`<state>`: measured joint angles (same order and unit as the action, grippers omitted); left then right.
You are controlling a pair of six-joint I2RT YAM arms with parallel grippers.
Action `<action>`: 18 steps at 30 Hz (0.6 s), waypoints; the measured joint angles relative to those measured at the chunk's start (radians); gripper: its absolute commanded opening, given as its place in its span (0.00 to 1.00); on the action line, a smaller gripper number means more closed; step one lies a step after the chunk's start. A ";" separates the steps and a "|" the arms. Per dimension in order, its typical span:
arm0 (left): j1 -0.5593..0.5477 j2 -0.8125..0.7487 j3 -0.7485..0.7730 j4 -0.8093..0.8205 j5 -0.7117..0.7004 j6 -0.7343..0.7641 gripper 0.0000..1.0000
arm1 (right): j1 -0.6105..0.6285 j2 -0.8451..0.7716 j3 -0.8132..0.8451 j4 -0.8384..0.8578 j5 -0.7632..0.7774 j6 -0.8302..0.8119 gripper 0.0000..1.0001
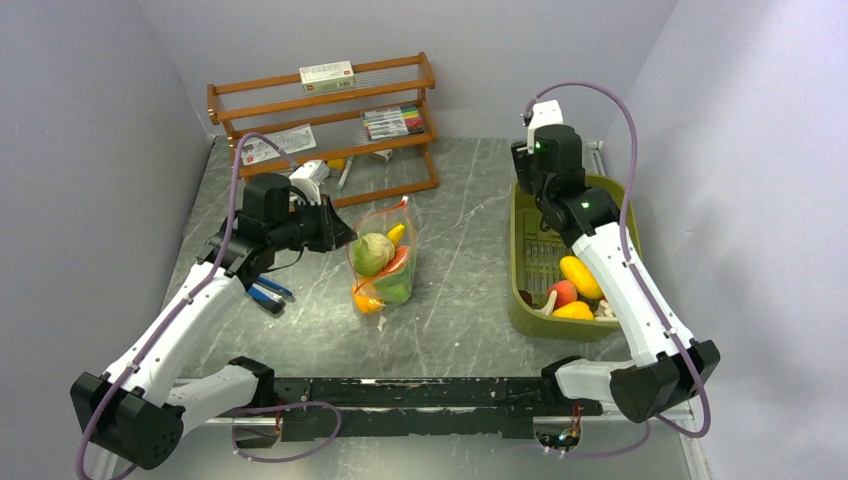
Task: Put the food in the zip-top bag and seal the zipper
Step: Pick up the fake fruit from the bin.
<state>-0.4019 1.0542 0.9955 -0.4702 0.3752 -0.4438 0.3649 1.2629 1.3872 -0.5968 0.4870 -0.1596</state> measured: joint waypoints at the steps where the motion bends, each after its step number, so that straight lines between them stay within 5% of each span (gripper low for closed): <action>1: 0.000 0.000 0.000 0.000 0.001 0.002 0.07 | -0.008 0.000 -0.005 -0.004 0.005 -0.033 0.53; 13: 0.000 0.006 -0.010 0.005 0.016 0.004 0.07 | -0.176 0.061 -0.174 -0.021 -0.069 -0.387 0.51; 18: 0.000 0.006 -0.014 0.012 0.023 0.006 0.07 | -0.256 0.097 -0.266 0.029 -0.125 -0.482 0.58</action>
<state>-0.4019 1.0603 0.9817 -0.4583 0.3977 -0.4381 0.1085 1.3602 1.1217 -0.5682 0.3618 -0.6415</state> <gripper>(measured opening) 0.071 0.522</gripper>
